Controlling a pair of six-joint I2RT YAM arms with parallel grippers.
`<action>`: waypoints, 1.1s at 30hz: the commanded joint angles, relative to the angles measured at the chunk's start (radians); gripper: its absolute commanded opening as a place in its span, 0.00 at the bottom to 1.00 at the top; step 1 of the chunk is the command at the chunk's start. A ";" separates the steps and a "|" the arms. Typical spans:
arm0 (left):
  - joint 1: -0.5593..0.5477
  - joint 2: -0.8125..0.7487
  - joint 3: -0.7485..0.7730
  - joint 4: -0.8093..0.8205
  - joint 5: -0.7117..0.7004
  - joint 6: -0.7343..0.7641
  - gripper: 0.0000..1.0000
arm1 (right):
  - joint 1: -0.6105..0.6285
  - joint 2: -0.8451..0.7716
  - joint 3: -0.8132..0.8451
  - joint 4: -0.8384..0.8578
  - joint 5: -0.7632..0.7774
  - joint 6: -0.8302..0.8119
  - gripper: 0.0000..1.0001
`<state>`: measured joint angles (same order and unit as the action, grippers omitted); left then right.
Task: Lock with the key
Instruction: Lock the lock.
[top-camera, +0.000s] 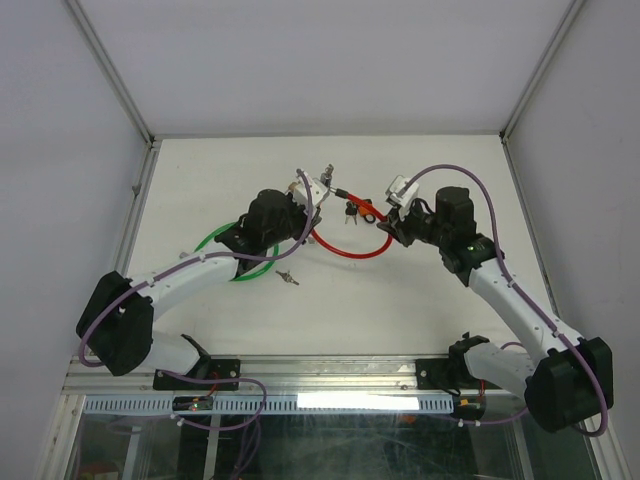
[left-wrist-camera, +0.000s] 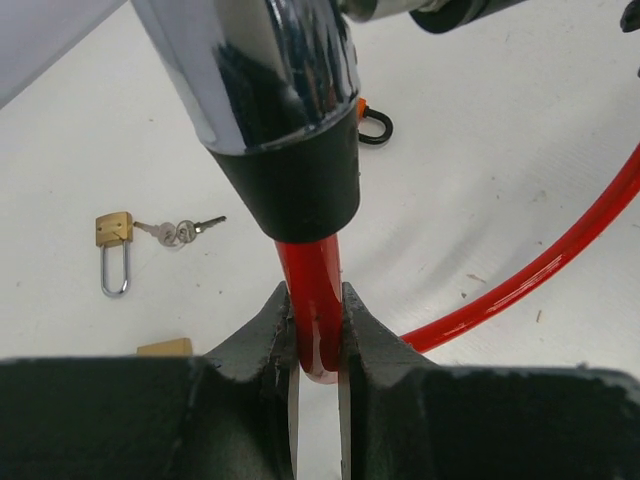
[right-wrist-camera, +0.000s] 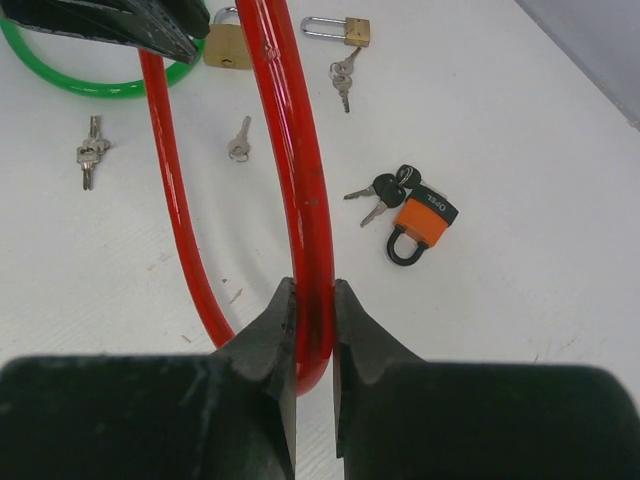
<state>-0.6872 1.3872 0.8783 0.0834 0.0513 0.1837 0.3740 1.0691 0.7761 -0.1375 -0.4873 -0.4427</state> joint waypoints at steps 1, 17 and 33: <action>-0.011 0.018 0.054 -0.034 -0.128 0.111 0.00 | -0.006 -0.044 0.043 -0.001 -0.138 0.025 0.00; -0.053 0.035 0.077 -0.049 -0.213 0.138 0.00 | -0.006 -0.025 0.079 -0.037 -0.186 0.114 0.00; -0.064 0.015 0.070 -0.033 -0.232 0.157 0.00 | -0.005 0.117 0.194 -0.165 0.040 0.144 0.00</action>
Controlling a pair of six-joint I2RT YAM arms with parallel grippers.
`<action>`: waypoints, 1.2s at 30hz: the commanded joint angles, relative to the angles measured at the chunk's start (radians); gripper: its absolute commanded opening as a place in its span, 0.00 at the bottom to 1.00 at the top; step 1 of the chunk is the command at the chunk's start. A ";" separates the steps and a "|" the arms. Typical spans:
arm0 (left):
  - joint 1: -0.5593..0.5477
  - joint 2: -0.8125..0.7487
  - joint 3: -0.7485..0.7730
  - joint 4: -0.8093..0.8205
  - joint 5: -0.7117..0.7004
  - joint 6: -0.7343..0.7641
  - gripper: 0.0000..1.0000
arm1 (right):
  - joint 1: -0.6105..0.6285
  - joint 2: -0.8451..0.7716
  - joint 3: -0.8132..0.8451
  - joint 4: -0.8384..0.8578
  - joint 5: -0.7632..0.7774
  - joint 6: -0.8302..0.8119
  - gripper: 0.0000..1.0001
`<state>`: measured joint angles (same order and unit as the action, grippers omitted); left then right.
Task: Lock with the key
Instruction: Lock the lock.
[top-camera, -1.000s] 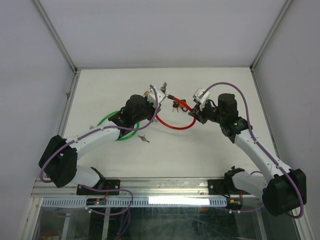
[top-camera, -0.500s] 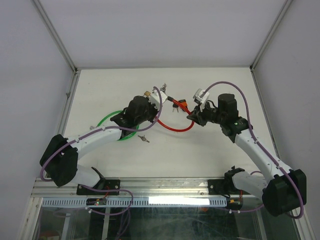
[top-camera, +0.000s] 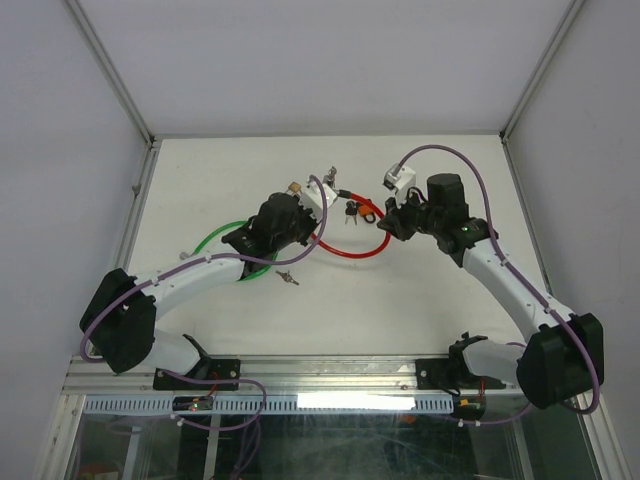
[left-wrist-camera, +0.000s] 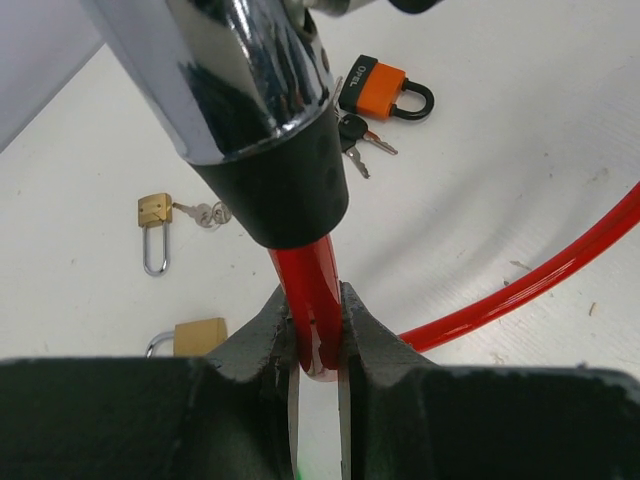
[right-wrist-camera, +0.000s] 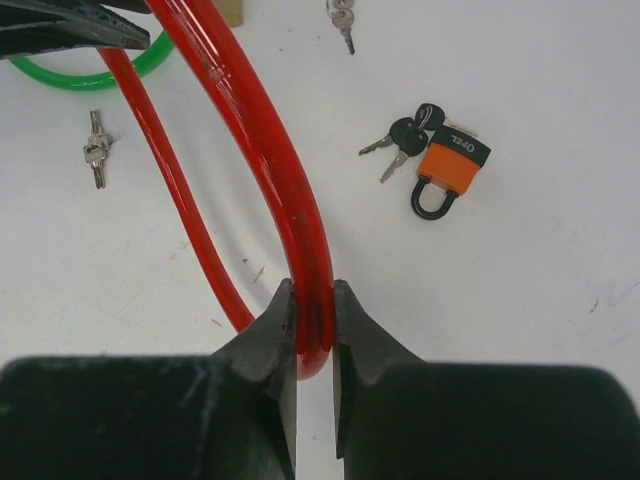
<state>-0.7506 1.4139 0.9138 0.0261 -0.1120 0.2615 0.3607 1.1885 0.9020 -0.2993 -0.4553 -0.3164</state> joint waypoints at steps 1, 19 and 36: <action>-0.001 -0.012 0.035 0.024 -0.068 0.081 0.00 | 0.008 -0.003 0.067 -0.004 0.000 0.016 0.00; -0.025 0.071 0.090 -0.014 -0.170 0.085 0.00 | 0.010 -0.095 0.013 0.008 -0.335 0.001 0.00; -0.043 0.082 0.102 -0.018 -0.189 0.088 0.00 | 0.026 0.037 0.044 0.011 -0.330 0.107 0.10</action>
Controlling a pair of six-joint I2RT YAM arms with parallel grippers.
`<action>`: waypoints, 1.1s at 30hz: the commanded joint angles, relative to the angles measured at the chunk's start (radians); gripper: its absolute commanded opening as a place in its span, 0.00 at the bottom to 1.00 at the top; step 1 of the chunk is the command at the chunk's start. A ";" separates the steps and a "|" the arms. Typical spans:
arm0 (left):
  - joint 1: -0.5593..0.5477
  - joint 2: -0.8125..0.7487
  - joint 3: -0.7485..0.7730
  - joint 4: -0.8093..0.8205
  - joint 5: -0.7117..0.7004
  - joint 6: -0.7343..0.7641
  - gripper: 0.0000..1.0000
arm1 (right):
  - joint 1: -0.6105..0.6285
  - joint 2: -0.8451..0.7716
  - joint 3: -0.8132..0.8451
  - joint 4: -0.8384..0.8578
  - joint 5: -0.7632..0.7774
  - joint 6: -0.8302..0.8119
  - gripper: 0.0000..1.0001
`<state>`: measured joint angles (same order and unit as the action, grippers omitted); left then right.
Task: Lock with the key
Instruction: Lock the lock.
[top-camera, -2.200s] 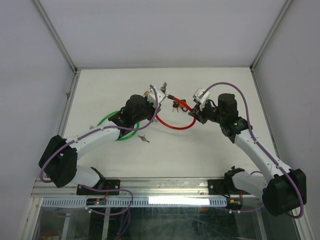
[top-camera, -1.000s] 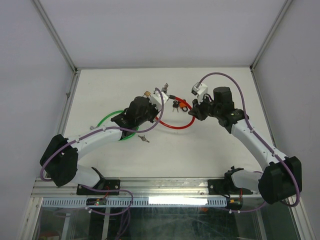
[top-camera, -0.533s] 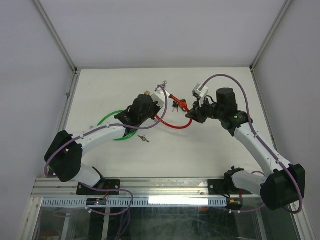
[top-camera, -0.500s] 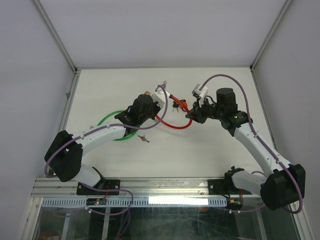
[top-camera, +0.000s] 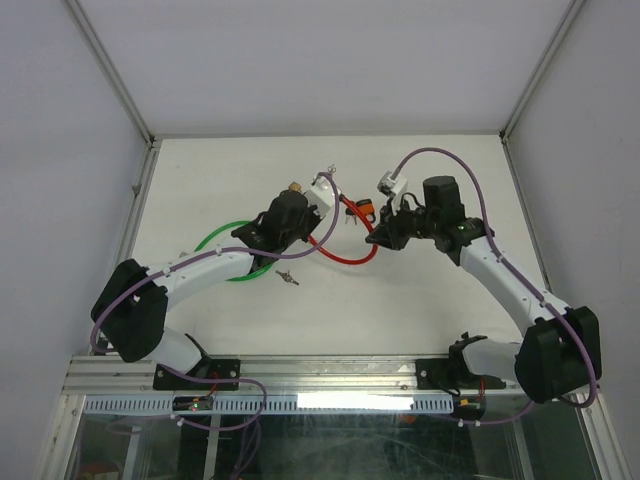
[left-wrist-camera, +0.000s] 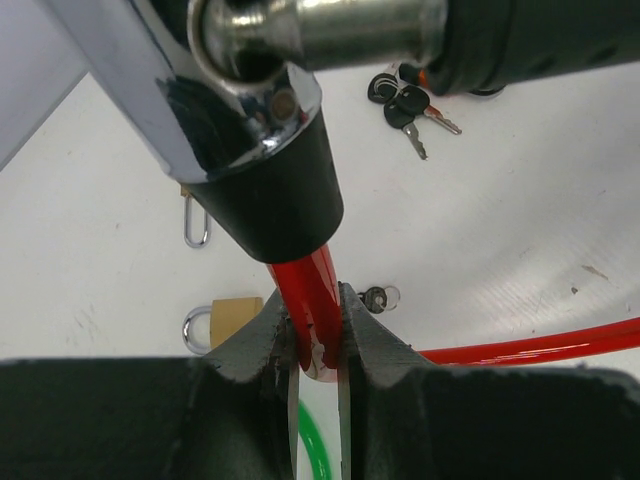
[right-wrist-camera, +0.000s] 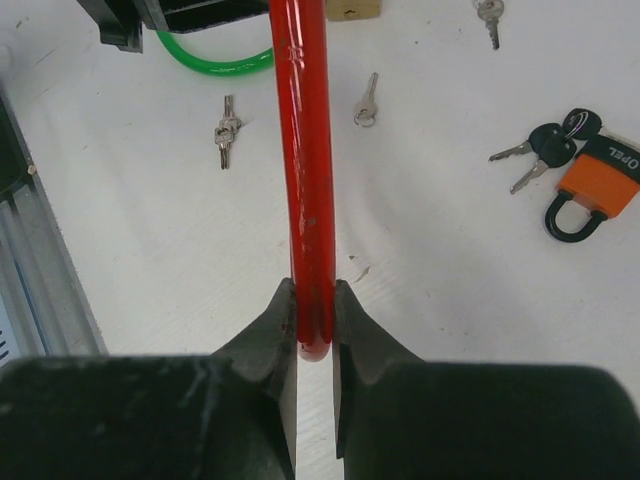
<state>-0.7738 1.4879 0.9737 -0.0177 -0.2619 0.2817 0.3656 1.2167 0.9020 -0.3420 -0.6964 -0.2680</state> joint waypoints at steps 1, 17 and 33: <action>-0.020 0.006 0.039 0.025 -0.036 0.067 0.00 | 0.020 0.018 0.041 0.061 -0.090 0.068 0.11; -0.090 -0.011 -0.059 0.172 -0.029 0.158 0.00 | 0.030 0.069 -0.175 0.391 -0.059 -0.062 0.18; -0.139 -0.118 -0.247 0.374 -0.094 0.247 0.00 | 0.024 0.067 -0.211 0.391 -0.180 -0.195 0.19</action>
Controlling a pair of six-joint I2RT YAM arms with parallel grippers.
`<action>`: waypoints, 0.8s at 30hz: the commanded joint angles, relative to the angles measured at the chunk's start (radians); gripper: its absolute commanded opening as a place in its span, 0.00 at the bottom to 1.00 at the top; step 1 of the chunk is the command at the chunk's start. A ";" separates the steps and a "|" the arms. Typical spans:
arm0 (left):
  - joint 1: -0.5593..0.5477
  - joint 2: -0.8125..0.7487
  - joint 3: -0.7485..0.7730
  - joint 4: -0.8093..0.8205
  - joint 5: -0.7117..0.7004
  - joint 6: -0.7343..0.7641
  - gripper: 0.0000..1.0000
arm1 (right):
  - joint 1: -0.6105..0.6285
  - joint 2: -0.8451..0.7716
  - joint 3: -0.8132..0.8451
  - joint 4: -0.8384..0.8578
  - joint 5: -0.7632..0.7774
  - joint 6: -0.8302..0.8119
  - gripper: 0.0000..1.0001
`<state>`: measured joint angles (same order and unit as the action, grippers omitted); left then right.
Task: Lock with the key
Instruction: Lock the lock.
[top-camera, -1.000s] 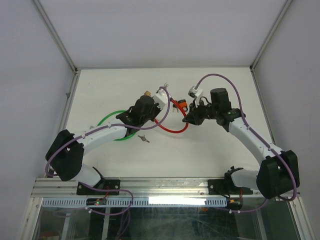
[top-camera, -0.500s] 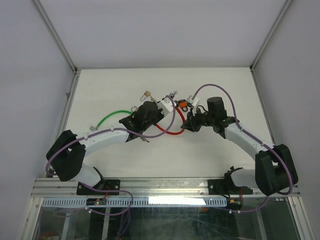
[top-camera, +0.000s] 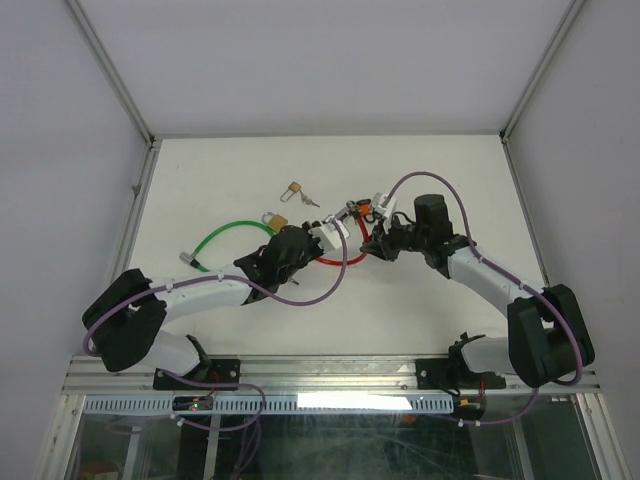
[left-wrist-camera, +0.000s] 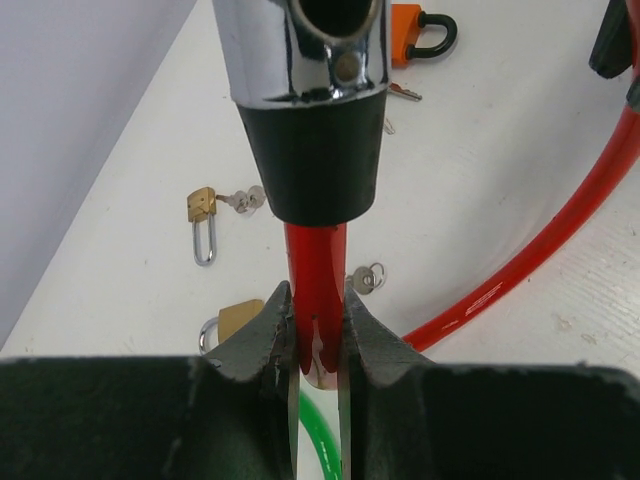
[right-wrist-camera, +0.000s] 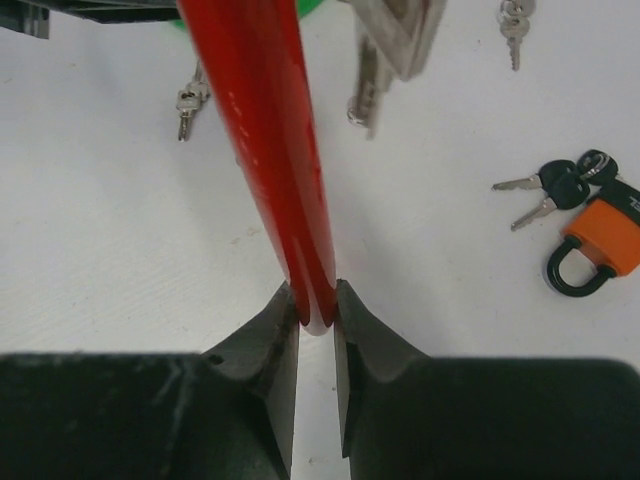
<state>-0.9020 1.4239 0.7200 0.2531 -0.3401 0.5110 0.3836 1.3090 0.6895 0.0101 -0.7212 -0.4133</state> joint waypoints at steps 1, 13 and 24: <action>-0.011 -0.054 0.010 0.101 -0.019 0.014 0.00 | 0.007 -0.035 -0.005 0.042 -0.174 -0.055 0.20; -0.011 -0.046 0.034 0.065 0.004 -0.064 0.00 | 0.005 -0.008 -0.001 0.104 -0.205 0.057 0.26; -0.009 -0.059 0.046 0.043 0.031 -0.105 0.00 | -0.018 0.005 0.003 0.167 -0.270 0.182 0.00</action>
<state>-0.9039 1.4132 0.7212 0.2539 -0.3355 0.4400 0.3672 1.3201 0.6727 0.1123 -0.9054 -0.2867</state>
